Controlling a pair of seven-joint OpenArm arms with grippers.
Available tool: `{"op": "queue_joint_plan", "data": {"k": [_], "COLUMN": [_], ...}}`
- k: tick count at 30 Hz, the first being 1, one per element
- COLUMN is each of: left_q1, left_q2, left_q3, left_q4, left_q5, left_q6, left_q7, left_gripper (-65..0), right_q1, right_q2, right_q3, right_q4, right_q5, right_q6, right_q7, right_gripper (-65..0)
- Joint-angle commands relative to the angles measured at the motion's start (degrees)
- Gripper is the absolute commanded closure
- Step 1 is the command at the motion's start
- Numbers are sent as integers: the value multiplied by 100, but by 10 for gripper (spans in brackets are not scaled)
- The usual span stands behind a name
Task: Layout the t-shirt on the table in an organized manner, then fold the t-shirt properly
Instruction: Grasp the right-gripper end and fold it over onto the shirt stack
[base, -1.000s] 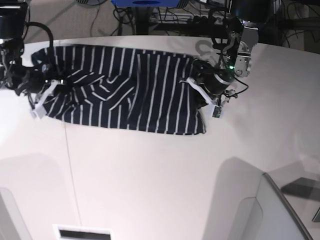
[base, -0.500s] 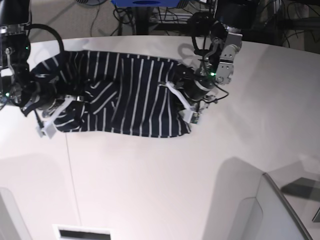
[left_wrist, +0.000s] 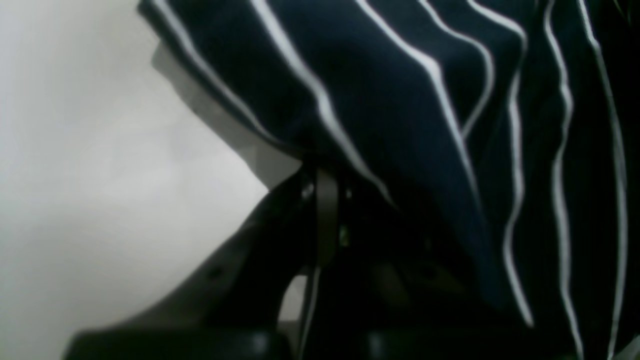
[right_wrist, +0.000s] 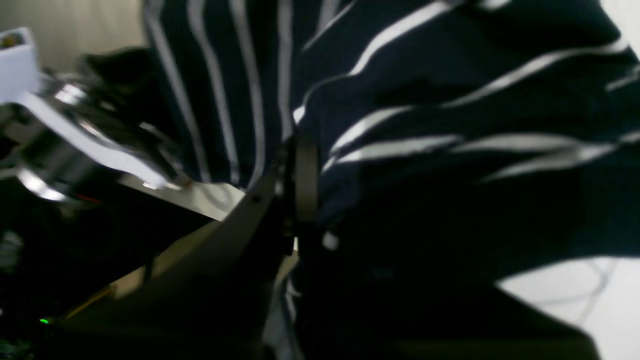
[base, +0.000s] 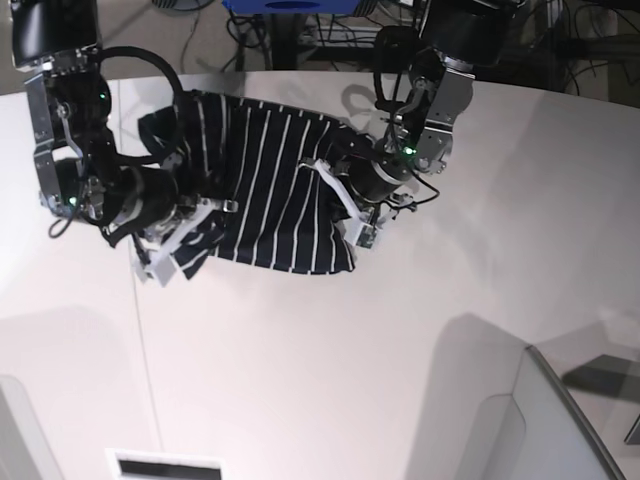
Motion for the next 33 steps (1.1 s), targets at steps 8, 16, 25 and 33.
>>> {"op": "queue_joint_plan", "data": {"k": [8, 16, 25, 33], "left_q1": [46, 116, 134, 301], "left_q2": [-18, -36, -133, -308], "left_q3": [-42, -51, -42, -262], "left_q4": [220, 370, 370, 739], "left_q5": [-32, -14, -14, -23], "left_q6": [-38, -38, -38, -38], "left_q7": [-88, -79, -79, -62], "left_gripper": [0, 0, 0, 0], "right_q1": [186, 177, 186, 195], "right_q2": [-278, -340, -340, -489], "right_q3": [7, -538, -1602, -1655], "right_q4": [27, -184, -184, -202], "right_q5": [113, 113, -696, -933], "right_q6": [-685, -685, -896, -896], "right_q7": [318, 977, 1874, 1883], "right_gripper": [-6, -6, -5, -5]}}
